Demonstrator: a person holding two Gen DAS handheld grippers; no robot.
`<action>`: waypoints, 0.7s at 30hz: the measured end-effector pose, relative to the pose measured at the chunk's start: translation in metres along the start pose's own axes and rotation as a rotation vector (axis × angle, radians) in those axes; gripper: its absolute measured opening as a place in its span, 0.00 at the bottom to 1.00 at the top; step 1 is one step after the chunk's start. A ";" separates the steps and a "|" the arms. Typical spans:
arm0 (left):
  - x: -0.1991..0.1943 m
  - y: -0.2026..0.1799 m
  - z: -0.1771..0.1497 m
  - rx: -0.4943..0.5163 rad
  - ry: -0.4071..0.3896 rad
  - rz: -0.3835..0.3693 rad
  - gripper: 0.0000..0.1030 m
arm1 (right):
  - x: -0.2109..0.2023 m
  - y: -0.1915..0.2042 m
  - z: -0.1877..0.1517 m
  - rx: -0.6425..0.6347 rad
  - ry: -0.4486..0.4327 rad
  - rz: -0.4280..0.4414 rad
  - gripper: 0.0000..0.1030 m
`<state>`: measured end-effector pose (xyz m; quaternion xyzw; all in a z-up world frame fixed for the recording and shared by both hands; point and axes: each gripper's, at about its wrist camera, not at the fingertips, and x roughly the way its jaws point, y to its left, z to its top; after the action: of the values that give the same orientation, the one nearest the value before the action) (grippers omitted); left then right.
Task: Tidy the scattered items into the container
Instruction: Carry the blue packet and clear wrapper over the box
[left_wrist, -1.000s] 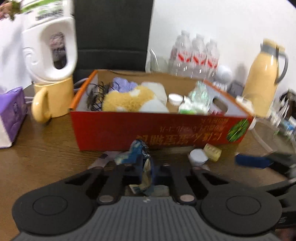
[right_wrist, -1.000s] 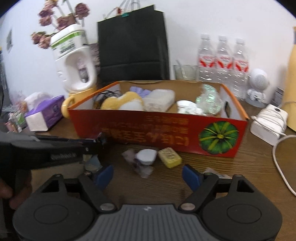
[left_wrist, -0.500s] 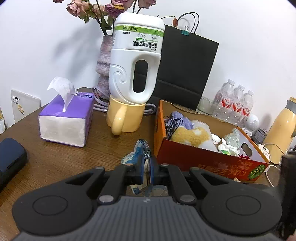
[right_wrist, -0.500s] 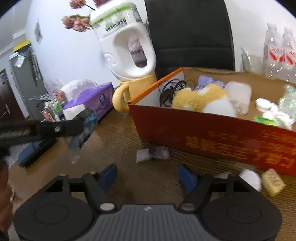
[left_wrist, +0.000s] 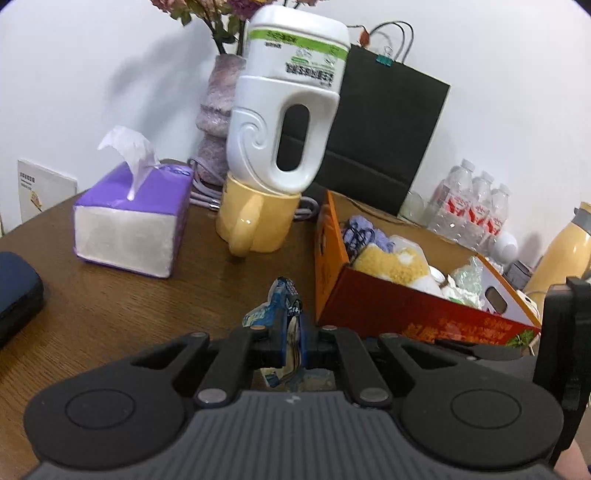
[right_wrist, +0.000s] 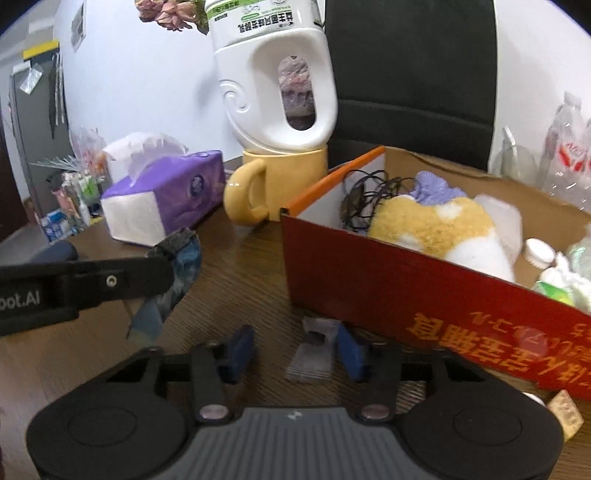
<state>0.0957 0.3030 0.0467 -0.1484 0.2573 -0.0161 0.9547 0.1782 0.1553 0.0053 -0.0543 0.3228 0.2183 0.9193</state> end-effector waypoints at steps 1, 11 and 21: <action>0.000 -0.001 -0.001 0.008 -0.002 -0.006 0.07 | -0.001 -0.001 -0.001 -0.010 -0.003 -0.015 0.22; -0.006 -0.028 -0.013 0.126 -0.026 0.022 0.07 | -0.043 -0.002 -0.007 -0.012 -0.072 -0.058 0.15; -0.055 -0.105 -0.069 0.236 -0.021 -0.125 0.07 | -0.171 -0.043 -0.072 0.155 -0.167 -0.225 0.15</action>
<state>0.0189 0.1897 0.0469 -0.0508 0.2340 -0.1041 0.9653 0.0372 0.0369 0.0526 -0.0006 0.2530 0.0919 0.9631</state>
